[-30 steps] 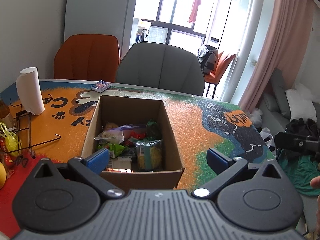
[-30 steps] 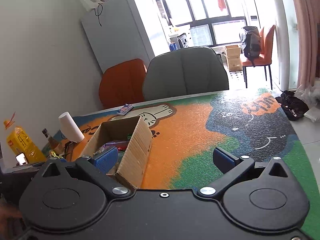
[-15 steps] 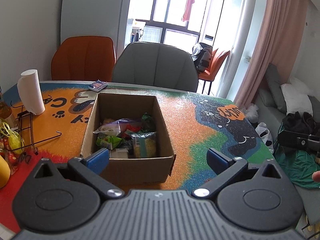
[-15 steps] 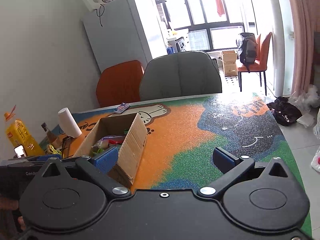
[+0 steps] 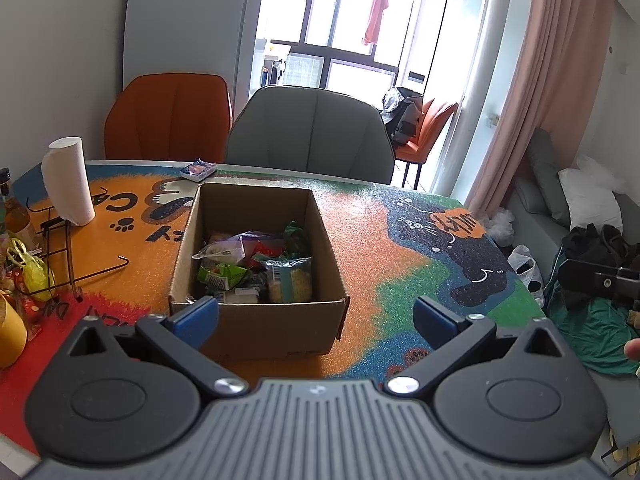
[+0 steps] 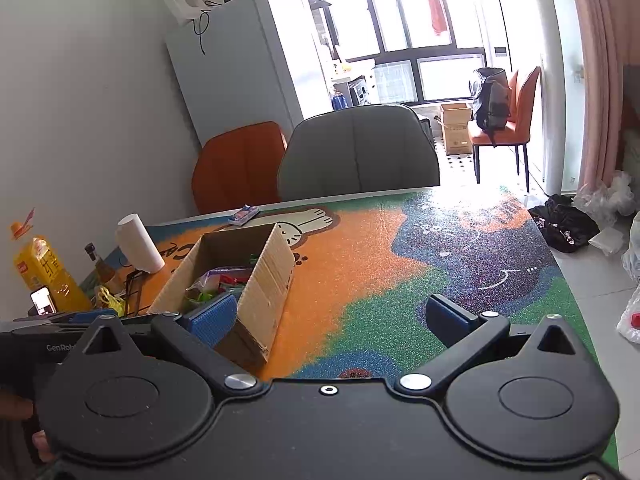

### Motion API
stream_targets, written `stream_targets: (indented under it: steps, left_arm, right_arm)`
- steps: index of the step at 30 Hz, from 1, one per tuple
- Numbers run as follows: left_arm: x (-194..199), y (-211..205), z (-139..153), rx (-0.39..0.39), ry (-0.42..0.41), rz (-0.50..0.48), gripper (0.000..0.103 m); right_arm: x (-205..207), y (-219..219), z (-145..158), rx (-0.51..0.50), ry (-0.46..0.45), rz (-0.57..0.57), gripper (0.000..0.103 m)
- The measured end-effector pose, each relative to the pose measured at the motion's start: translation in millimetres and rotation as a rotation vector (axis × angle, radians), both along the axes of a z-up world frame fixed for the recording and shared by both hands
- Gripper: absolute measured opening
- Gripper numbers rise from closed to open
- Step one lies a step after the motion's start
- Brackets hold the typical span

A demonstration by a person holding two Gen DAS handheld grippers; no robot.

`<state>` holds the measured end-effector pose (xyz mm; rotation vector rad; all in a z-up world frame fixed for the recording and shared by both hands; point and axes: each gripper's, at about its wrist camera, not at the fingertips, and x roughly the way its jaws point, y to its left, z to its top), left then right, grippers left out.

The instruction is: Organize snacks

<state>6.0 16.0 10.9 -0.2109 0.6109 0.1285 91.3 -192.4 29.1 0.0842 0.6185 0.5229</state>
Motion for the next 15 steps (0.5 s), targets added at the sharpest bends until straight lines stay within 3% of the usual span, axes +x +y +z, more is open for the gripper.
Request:
stream_targets:
  steps: [15]
  left_arm:
    - [-7.3,0.5,9.0,0.016,-0.010,-0.010,0.103]
  right_arm:
    - [-4.5,-0.4,3.5,-0.010,-0.004,-0.006,0.103]
